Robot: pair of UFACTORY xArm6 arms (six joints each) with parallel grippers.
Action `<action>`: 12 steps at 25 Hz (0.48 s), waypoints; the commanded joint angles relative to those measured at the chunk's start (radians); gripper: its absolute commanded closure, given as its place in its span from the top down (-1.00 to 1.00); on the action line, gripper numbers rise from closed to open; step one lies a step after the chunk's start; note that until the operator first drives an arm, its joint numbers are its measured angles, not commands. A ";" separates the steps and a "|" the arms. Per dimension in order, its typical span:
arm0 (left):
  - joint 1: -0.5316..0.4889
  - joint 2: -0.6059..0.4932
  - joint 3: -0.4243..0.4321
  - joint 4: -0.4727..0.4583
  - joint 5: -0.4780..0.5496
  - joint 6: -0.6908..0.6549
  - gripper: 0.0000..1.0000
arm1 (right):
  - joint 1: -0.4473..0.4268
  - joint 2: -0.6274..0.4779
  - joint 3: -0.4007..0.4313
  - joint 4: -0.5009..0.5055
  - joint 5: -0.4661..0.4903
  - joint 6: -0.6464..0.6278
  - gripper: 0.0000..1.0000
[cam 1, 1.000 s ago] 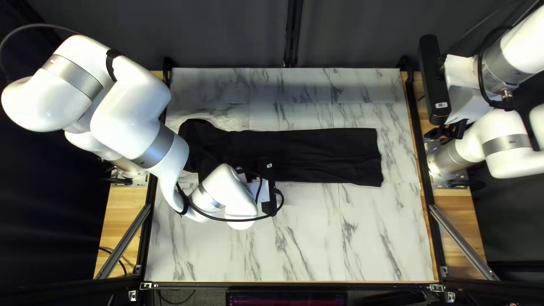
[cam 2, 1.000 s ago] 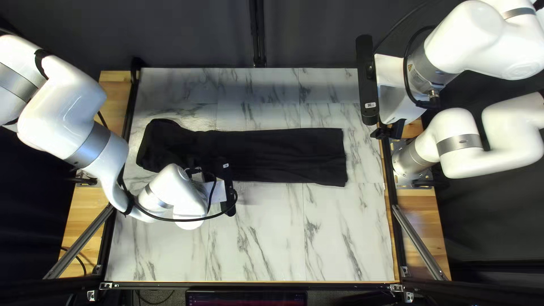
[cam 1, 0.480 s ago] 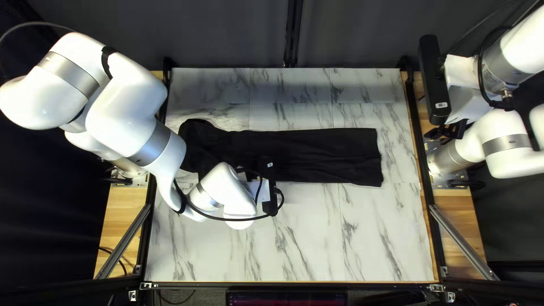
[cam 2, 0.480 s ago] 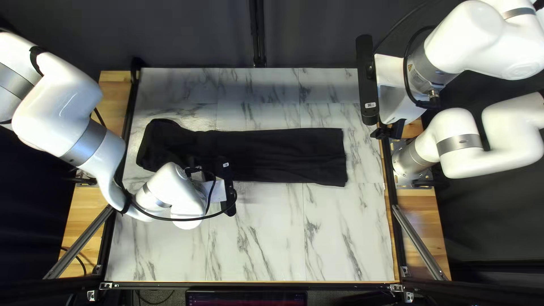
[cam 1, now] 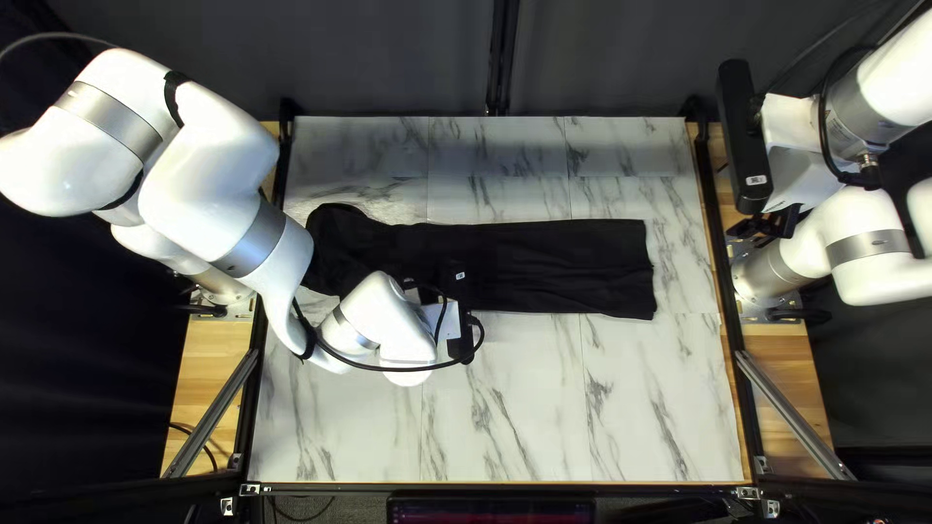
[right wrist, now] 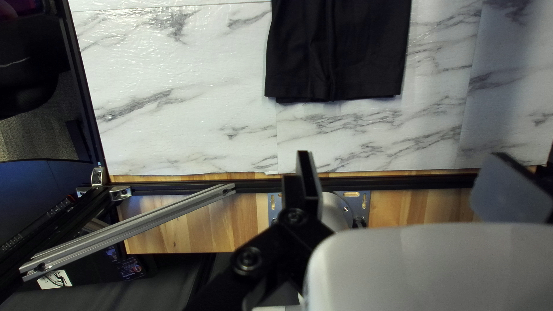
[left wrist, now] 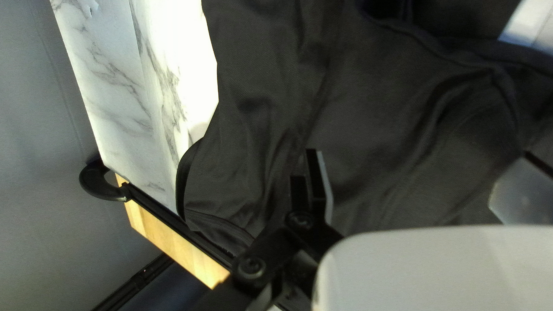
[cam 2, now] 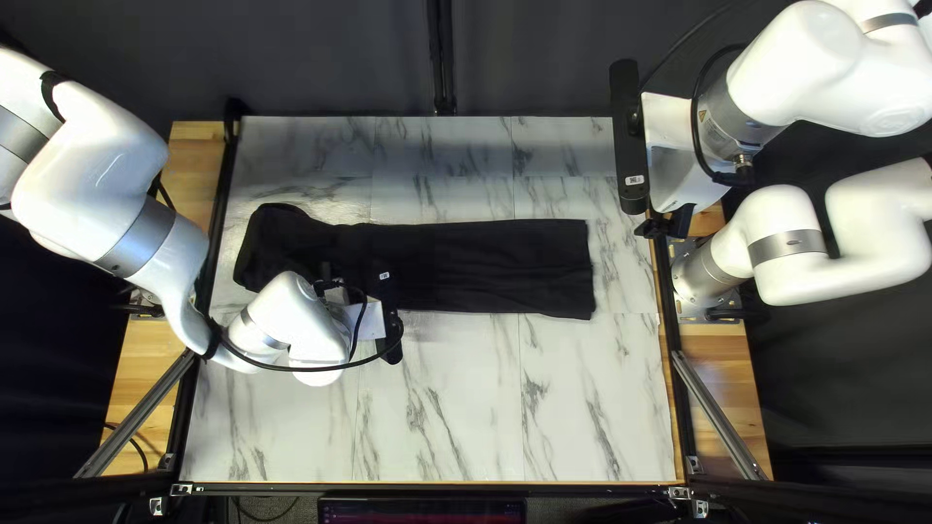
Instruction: Fold t-shirt
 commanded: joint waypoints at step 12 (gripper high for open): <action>-0.027 0.034 -0.024 -0.001 -0.023 -0.020 -1.00 | 0.000 0.000 0.000 0.000 0.000 0.000 1.00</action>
